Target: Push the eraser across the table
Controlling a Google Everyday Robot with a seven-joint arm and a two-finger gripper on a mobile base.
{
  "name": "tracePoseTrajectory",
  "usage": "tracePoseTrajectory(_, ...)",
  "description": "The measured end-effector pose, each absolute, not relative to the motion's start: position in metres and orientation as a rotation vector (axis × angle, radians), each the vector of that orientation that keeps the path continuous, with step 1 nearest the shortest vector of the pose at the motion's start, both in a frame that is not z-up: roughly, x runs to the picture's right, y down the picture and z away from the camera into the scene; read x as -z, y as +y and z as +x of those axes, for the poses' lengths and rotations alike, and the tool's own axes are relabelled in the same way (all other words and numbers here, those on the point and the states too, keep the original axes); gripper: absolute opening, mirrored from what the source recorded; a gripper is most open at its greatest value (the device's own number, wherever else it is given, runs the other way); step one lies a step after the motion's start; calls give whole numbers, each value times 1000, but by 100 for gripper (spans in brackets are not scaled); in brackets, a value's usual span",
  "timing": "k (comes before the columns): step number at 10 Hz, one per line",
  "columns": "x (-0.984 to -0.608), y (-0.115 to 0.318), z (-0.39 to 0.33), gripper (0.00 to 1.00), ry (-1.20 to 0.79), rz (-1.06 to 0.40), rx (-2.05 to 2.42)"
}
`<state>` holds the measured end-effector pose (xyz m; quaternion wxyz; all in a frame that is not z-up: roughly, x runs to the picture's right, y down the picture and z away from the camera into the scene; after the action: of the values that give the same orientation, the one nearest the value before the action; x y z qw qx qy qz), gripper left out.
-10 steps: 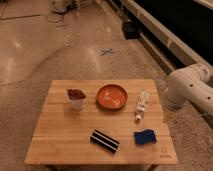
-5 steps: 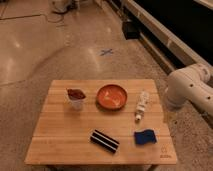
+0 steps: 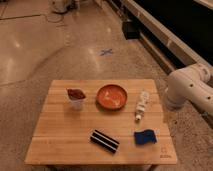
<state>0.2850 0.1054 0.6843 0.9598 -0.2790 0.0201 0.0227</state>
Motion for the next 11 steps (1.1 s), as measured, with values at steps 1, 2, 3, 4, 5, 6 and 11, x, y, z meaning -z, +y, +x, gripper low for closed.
tracePoseTrajectory(1,-684,105,285,65,41,-566,-46)
tracePoseTrajectory(2,-684,105,285,65,41,-566,-46)
tracePoseTrajectory(3,-684,105,285,65,41,-566,-46)
tracePoseTrajectory(4,-684,105,285,65,41,-566,-46)
tracePoseTrajectory(5,-684,105,285,65,41,-566,-46)
tracePoseTrajectory(6,-684,105,285,65,41,-566,-46)
tracePoseTrajectory(11,-687,111,278,65,26,-563,-37)
